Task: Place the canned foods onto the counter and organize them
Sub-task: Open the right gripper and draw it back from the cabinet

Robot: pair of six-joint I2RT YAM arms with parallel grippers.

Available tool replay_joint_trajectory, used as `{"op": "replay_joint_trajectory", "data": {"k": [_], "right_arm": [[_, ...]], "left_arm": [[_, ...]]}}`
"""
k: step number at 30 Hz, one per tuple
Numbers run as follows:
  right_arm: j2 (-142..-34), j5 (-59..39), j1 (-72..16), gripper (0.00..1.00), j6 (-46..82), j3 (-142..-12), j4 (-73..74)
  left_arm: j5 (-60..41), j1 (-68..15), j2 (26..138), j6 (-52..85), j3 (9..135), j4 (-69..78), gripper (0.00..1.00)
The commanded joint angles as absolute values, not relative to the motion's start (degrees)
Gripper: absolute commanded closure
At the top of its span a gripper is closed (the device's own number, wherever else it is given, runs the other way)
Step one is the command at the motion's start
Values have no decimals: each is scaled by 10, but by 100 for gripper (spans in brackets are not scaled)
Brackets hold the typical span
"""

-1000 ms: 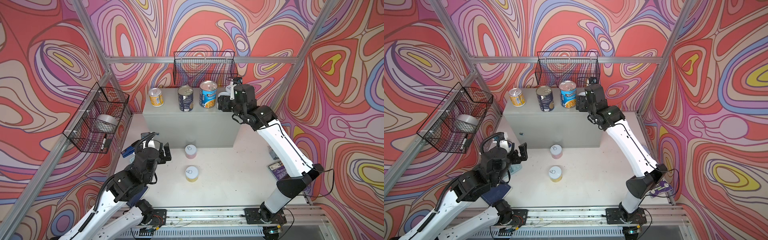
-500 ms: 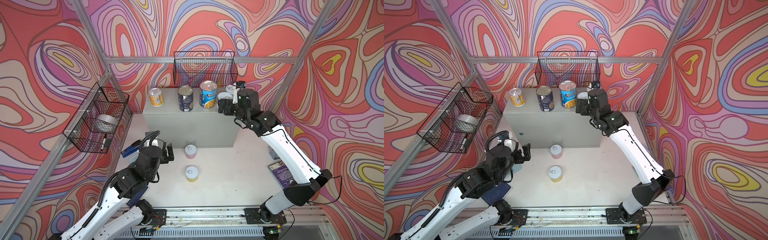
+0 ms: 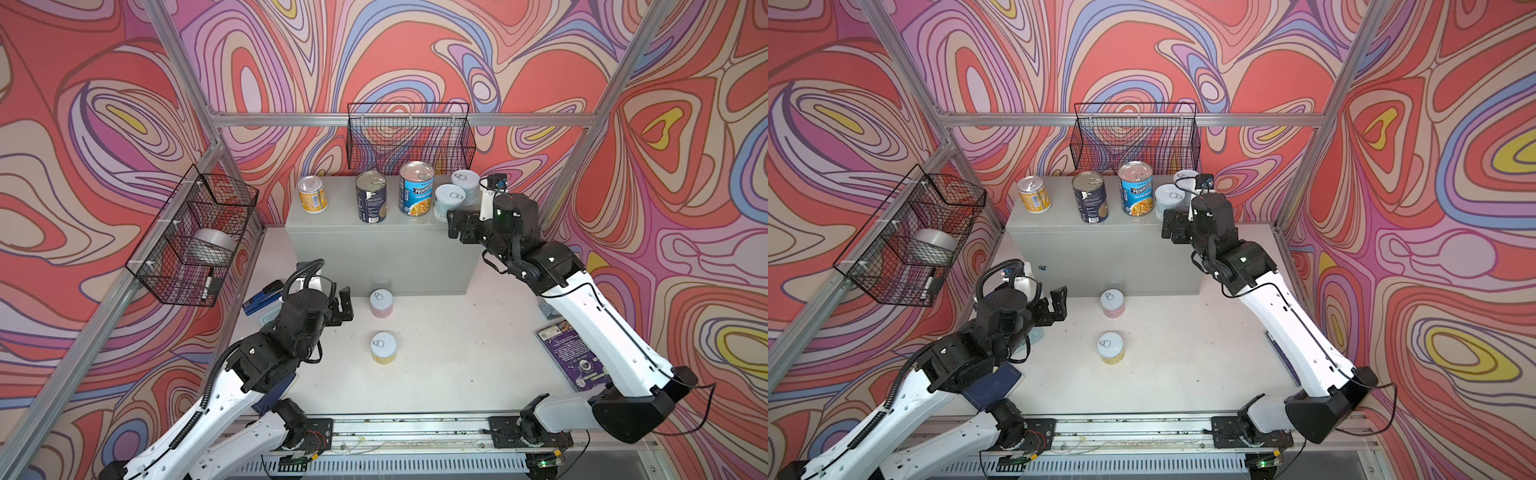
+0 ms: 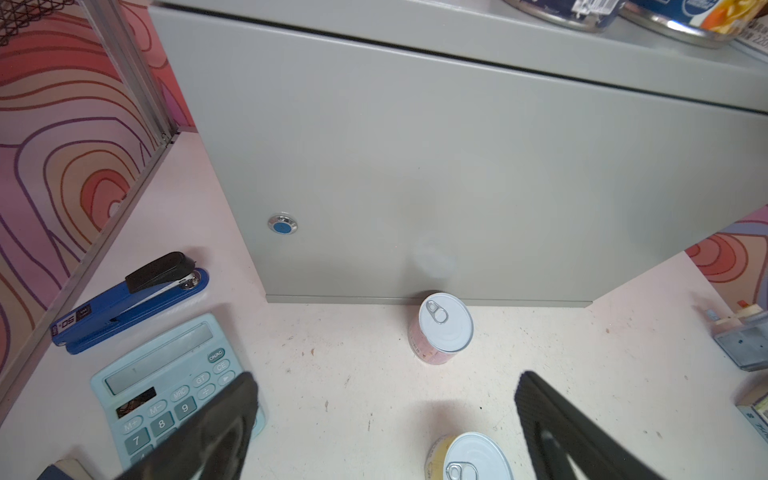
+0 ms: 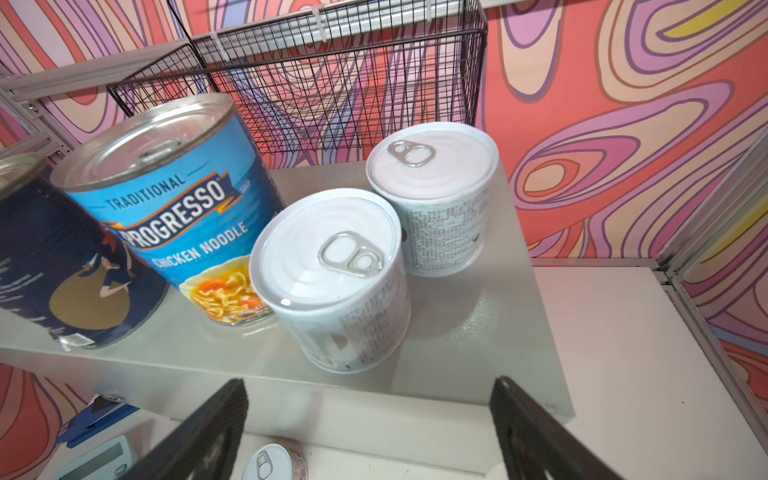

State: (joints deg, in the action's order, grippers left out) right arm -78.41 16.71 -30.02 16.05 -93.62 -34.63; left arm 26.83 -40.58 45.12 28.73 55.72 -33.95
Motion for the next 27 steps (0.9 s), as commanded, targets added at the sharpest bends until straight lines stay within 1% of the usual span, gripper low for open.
{"op": "replay_joint_trajectory", "data": {"k": [1, 10, 19, 27], "right_arm": [[-756, 172, -297, 6, 173, -905, -330], [-674, 164, -297, 6, 194, -799, -327], [-637, 139, -297, 6, 210, -742, -344], [-621, 57, -297, 7, 299, -643, -313]], "left_arm": [[242, -407, 448, 294, 549, -308, 0], [230, -407, 456, 290, 565, -302, 0], [209, -407, 464, 318, 563, -315, 0], [198, -407, 467, 322, 538, -274, 0]]}}
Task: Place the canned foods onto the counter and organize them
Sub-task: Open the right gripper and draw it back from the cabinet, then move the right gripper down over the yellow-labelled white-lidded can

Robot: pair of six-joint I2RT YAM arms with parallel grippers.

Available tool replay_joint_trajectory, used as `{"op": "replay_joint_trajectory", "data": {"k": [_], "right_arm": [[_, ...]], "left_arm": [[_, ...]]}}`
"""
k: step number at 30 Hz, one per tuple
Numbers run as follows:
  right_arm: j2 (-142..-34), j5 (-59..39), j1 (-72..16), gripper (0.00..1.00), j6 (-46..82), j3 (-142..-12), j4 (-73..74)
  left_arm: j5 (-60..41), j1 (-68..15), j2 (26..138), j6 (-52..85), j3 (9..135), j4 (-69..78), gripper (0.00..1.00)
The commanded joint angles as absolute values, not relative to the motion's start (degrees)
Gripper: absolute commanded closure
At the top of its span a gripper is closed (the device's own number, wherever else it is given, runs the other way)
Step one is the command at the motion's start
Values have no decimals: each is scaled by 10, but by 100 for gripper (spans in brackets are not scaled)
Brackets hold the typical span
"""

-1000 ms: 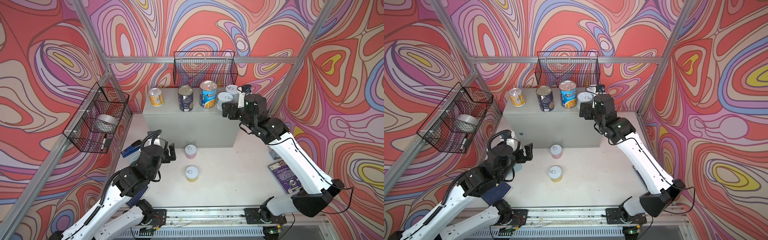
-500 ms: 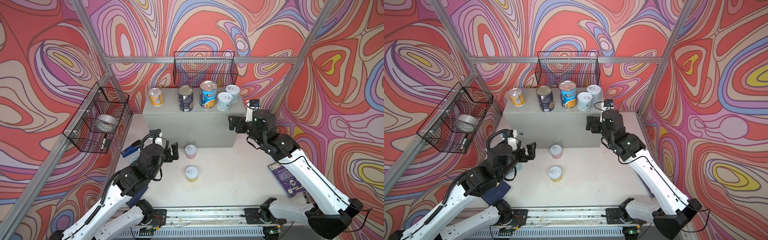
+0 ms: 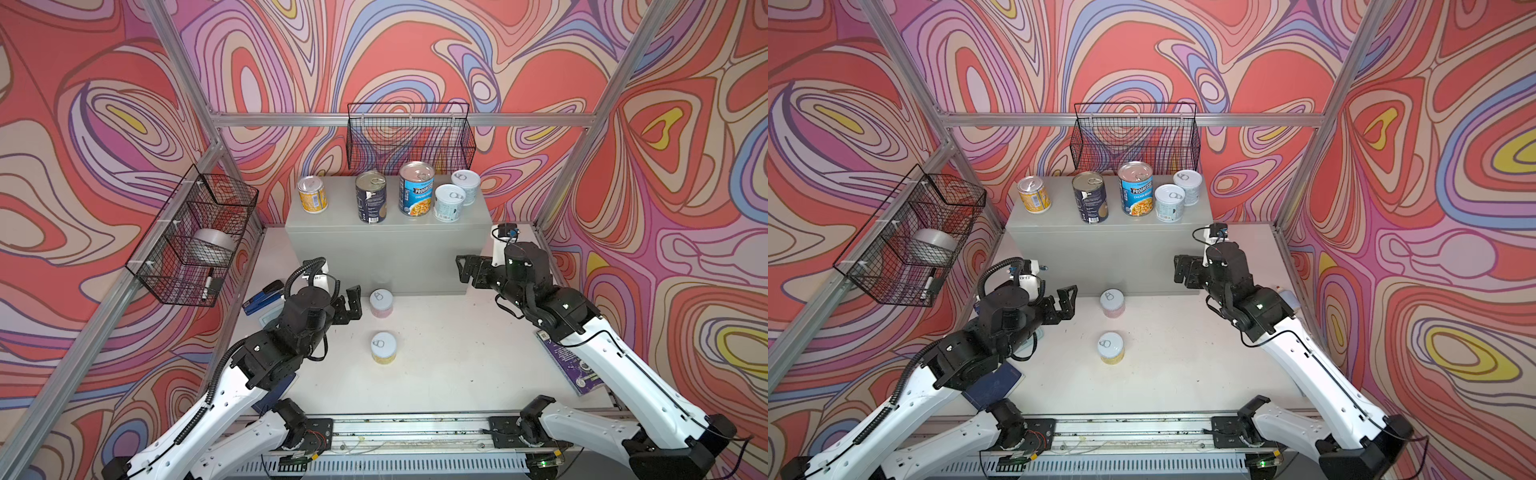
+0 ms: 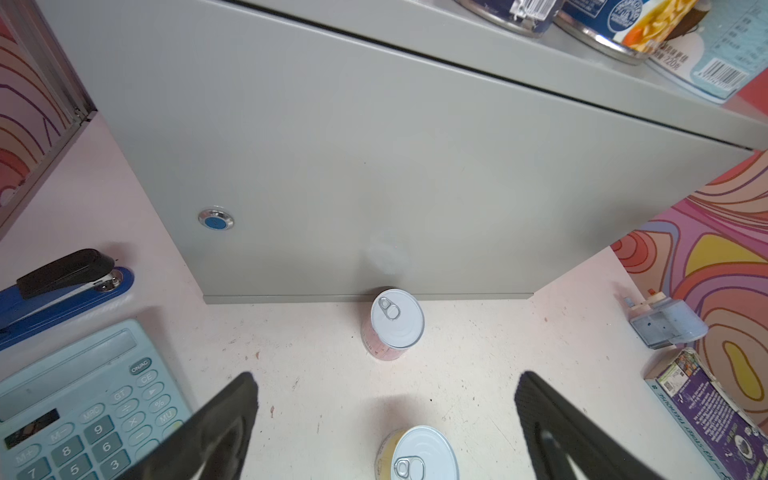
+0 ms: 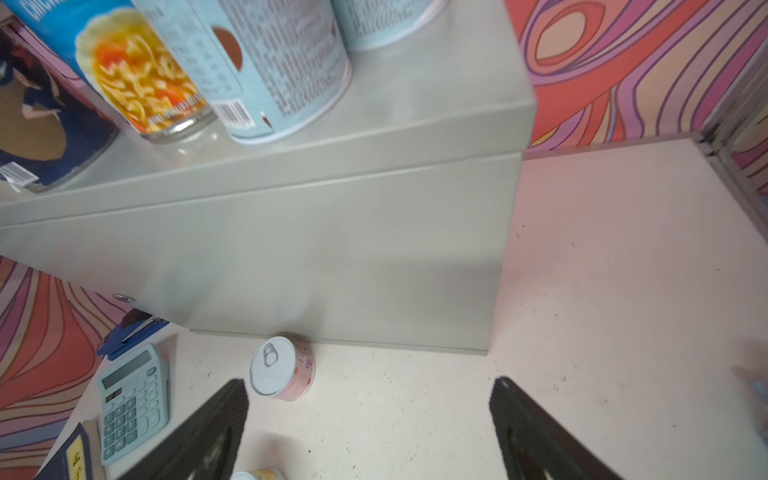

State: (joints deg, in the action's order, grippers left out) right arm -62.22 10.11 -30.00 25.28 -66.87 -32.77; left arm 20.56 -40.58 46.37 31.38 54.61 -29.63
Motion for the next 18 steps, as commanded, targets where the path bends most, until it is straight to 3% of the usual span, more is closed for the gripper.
{"op": "replay_joint_trajectory", "data": {"k": [1, 8, 18], "right_arm": [[-623, 46, -297, 7, 309, -630, -304], [-666, 4, -308, 7, 338, -591, -256], [-728, 23, -404, 8, 362, -562, -196]], "left_arm": [[195, -407, 472, 323, 543, -275, 0], [204, -407, 473, 321, 560, -302, 0], [213, -407, 440, 309, 546, -302, 0]]}}
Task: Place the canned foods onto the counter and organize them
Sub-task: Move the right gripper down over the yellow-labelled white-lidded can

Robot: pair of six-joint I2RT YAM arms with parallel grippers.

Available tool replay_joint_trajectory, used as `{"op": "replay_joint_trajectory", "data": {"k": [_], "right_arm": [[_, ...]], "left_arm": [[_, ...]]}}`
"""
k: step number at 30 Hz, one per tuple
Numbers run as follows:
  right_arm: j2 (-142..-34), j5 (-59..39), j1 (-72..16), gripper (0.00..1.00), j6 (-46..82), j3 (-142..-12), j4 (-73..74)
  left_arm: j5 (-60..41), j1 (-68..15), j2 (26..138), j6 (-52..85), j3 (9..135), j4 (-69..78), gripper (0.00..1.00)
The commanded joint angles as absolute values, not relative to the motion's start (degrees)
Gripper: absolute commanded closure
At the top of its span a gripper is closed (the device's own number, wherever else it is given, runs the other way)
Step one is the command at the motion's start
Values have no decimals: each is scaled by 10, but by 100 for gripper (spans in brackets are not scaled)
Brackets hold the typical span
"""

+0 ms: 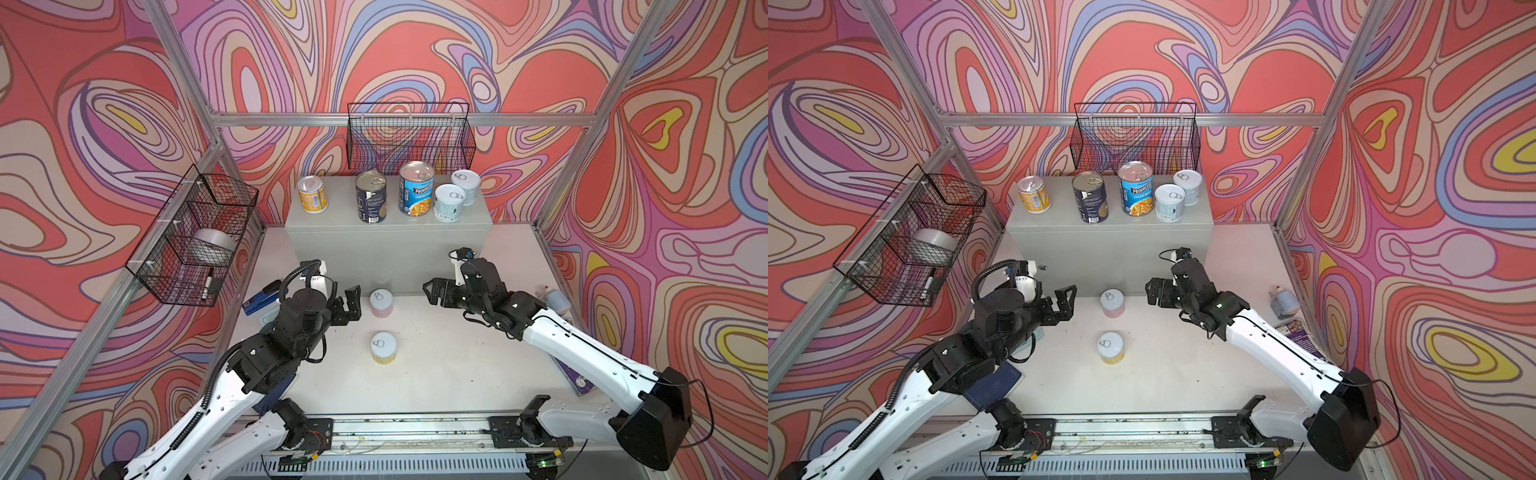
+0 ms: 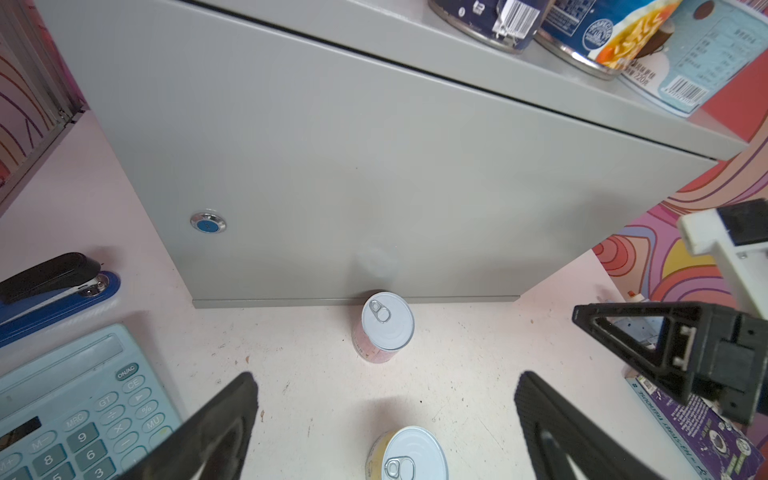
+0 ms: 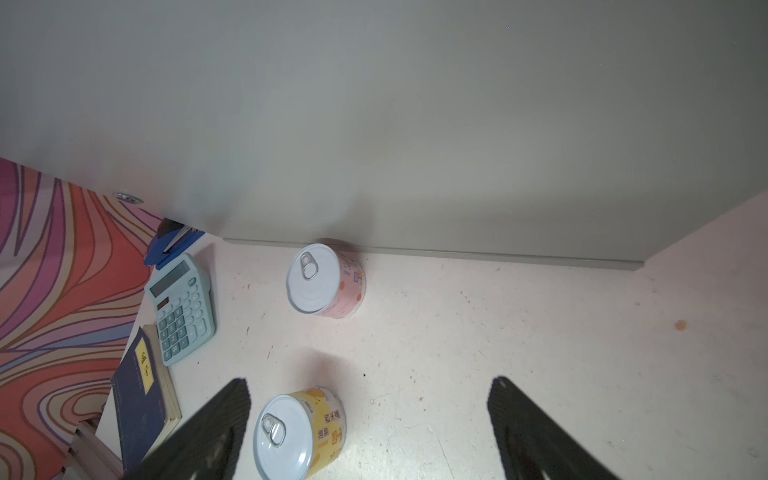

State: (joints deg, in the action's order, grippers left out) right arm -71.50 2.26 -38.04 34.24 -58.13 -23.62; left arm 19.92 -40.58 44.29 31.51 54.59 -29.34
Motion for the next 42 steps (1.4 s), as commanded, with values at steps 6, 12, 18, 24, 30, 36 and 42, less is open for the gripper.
{"op": "replay_joint_trajectory", "data": {"k": [6, 12, 18, 24, 30, 36, 42], "right_arm": [[-819, 23, -478, 9, 384, -563, -161], [-886, 6, -513, 18, 402, -579, -128], [-935, -2, -529, 21, 414, -594, -98], [-954, 28, -554, 22, 403, -628, -148], [-962, 64, -581, 21, 391, -645, -211], [-967, 88, -594, 20, 396, -634, -224], [-979, 78, -611, 14, 388, -642, -221]], "left_arm": [[236, -407, 433, 315, 562, -346, 0], [251, -407, 414, 319, 556, -362, 0], [259, -407, 398, 317, 550, -367, 0], [277, -407, 389, 316, 549, -383, 0], [288, -407, 392, 322, 547, -390, 0], [288, -407, 385, 327, 544, -392, 0], [292, -407, 380, 327, 541, -386, 0]]}}
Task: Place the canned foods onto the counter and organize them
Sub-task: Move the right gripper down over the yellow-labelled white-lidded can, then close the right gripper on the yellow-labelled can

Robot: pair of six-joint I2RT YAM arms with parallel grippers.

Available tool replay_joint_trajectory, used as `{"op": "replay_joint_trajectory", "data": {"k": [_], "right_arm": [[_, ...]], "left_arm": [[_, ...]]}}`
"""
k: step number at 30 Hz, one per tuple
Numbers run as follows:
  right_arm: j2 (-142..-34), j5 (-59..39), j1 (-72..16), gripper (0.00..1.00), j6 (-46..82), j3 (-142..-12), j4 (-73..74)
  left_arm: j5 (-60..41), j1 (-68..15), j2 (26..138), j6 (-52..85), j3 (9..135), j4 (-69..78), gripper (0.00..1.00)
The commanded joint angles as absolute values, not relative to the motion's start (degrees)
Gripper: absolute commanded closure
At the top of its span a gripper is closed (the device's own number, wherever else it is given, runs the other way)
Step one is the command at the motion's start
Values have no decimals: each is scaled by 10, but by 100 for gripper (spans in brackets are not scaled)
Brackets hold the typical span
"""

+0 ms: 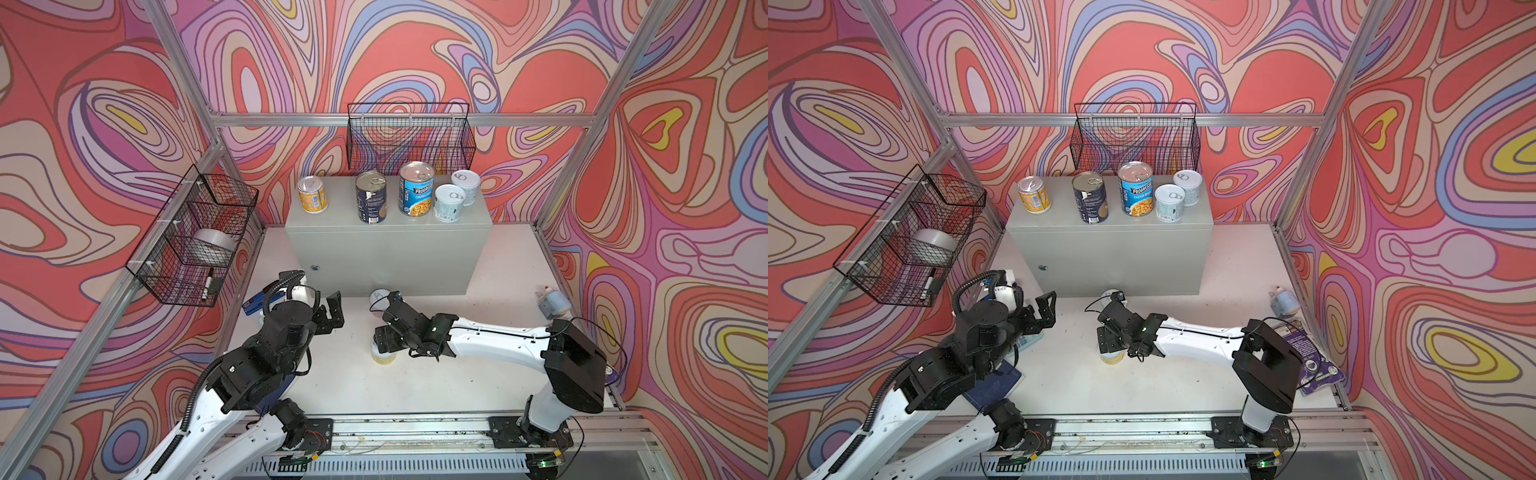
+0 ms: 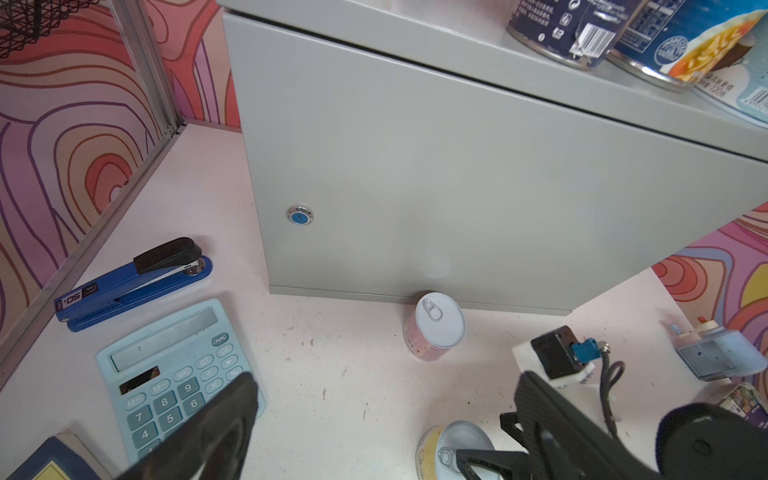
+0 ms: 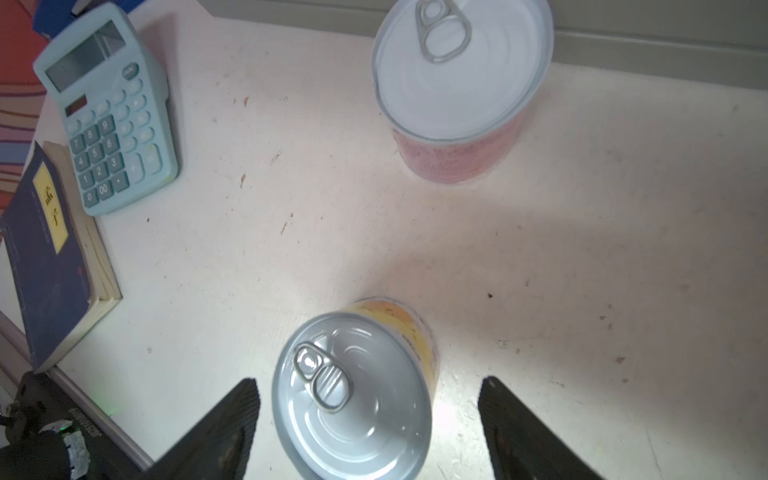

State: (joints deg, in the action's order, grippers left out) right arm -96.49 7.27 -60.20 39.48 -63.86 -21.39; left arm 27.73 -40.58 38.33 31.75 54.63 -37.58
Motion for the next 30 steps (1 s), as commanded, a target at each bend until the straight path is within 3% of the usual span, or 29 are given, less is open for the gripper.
{"op": "replay_joint_trajectory", "data": {"k": [1, 30], "right_arm": [[-981, 72, -611, 13, 390, -643, -221], [-986, 72, -627, 14, 397, -657, -243]], "left_arm": [[290, -407, 381, 328, 541, -386, 0], [302, -407, 358, 353, 528, -403, 0]]}}
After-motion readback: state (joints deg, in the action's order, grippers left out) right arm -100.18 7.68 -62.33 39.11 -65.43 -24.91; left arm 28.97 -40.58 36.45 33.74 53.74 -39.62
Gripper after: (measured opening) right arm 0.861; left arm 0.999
